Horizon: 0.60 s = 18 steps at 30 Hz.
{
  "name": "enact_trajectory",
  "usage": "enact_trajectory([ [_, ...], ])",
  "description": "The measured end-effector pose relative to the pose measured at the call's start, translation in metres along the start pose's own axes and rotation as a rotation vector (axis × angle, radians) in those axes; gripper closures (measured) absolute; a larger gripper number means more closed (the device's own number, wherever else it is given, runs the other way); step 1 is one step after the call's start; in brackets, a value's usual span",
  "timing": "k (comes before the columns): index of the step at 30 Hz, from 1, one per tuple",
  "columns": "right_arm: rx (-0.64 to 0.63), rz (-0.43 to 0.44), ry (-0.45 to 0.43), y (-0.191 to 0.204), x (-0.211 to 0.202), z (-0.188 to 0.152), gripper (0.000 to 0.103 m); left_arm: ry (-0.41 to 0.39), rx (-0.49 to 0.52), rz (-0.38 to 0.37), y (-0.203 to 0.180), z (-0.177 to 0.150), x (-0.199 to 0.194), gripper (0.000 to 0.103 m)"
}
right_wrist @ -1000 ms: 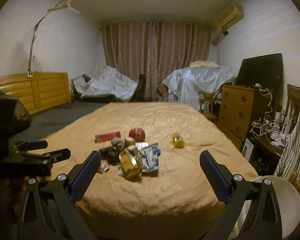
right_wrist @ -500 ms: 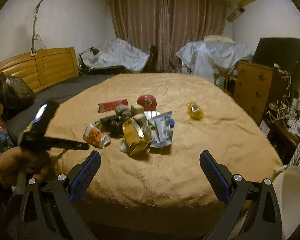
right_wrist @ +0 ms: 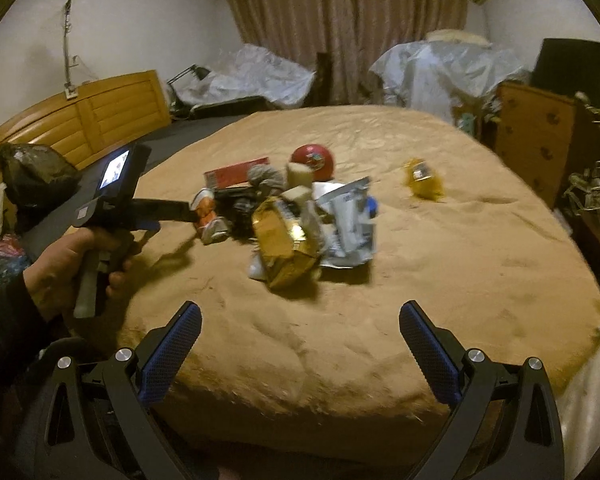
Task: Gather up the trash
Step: 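Grasp the orange paper cup with the left tool while the right tool grasps the gold wrapper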
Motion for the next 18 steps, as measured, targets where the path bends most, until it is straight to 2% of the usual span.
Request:
enact_trajectory([
  [2, -0.027, 0.03, 0.014, 0.003, 0.015, 0.008, 0.004, 0.002, -0.013, -0.019, 0.002, -0.005, -0.004, 0.013],
  [5, -0.079, 0.056, 0.043, 0.004, 0.041, 0.027, 0.009, 0.012, -0.085, -0.105, 0.006, -0.02, -0.013, 0.01],
  [7, -0.118, 0.057, 0.057, 0.006, 0.058, 0.043, 0.014, 0.021, -0.119, -0.165, -0.002, -0.033, -0.017, 0.009],
  [9, -0.157, 0.054, 0.073, 0.01, 0.074, 0.06, 0.014, 0.026, -0.116, -0.189, -0.017, -0.034, -0.015, 0.007],
  [12, -0.219, 0.05, 0.113, 0.02, 0.099, 0.076, 0.016, 0.005, -0.126, -0.154, -0.034, -0.018, -0.007, 0.006],
  [14, -0.257, 0.036, 0.149, 0.025, 0.119, 0.084, 0.016, 0.016, -0.159, -0.148, -0.039, -0.009, 0.004, 0.006],
  [15, -0.269, 0.022, 0.164, 0.026, 0.126, 0.086, 0.017, 0.019, -0.158, -0.123, -0.042, -0.007, 0.008, 0.006],
  [17, -0.287, 0.008, 0.2, 0.027, 0.142, 0.086, 0.024, 0.017, -0.14, -0.069, -0.048, -0.002, 0.016, 0.006],
  [18, -0.293, -0.001, 0.217, 0.027, 0.149, 0.087, 0.032, 0.011, -0.134, -0.047, -0.05, 0.0, 0.018, 0.006],
])
Point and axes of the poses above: each gripper's, at about its wrist camera, not at the fingertips, and x roughly the way its jaws point, y to its left, z to its top, the point moved 6 cm from there along x, roughly the way its jaws point, and after that the axes turned 8 degrees about y, right-handed, at the moved point
